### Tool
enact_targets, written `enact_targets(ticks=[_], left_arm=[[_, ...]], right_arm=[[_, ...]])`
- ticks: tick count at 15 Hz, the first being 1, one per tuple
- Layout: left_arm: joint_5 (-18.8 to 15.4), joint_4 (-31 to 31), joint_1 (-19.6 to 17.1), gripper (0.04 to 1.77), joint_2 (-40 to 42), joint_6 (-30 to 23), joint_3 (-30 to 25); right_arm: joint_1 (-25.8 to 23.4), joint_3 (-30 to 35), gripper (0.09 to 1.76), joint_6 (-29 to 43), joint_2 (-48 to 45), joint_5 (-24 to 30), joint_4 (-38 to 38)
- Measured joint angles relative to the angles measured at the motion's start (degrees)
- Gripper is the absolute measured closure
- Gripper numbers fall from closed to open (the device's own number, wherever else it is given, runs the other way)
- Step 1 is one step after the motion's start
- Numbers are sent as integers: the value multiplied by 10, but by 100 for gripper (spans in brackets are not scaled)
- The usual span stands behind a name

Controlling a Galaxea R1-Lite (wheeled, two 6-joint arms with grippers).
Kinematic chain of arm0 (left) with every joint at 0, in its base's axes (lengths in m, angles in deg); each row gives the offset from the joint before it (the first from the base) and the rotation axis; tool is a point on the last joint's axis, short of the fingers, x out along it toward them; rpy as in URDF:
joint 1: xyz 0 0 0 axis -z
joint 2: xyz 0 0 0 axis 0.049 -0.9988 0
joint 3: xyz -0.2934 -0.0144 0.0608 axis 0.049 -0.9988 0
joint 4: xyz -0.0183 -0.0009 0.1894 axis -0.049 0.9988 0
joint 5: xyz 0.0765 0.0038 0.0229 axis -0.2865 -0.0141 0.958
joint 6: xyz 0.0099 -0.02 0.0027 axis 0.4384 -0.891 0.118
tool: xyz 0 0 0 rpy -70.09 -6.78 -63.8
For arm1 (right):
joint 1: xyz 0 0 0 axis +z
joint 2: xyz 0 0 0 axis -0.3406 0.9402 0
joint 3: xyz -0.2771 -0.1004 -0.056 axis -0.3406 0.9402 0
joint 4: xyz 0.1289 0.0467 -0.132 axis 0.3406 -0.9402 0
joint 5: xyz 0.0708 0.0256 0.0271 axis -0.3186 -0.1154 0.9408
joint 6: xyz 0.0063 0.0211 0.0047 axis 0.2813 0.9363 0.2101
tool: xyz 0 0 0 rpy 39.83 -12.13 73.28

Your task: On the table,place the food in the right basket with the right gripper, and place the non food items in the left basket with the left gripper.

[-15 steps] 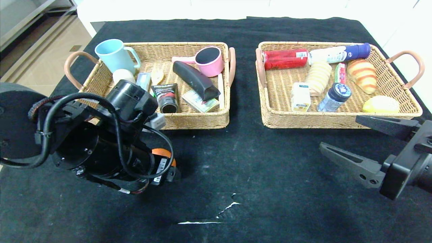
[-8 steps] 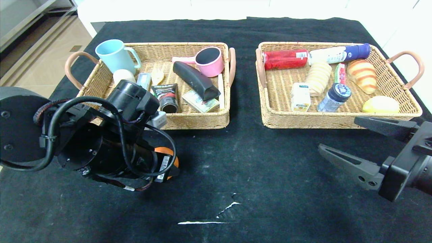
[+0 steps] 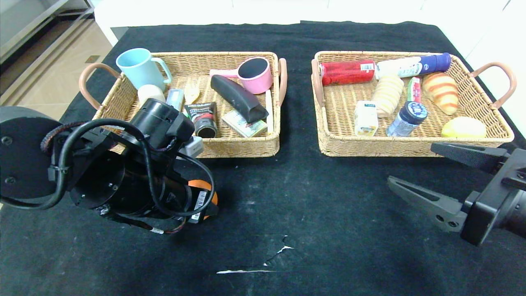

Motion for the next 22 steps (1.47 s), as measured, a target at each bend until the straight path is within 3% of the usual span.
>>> enact_targets(ticks=[6,12,19,22], left_arm=[[-10,3,27,66,34,3,2],[-25,-4,142,66,53,0,22],[-14,-4,207,66,-39,-2,146],[2,1,234,66,-92,-13,217]], right_arm=[[1,0,14,1,-1,0,0],[-6,-10,14,1,-21,-5,-6],[-10,-19,14,1,-41,-25,-8],[-12,-28,14,-9,-65,-40,-43]])
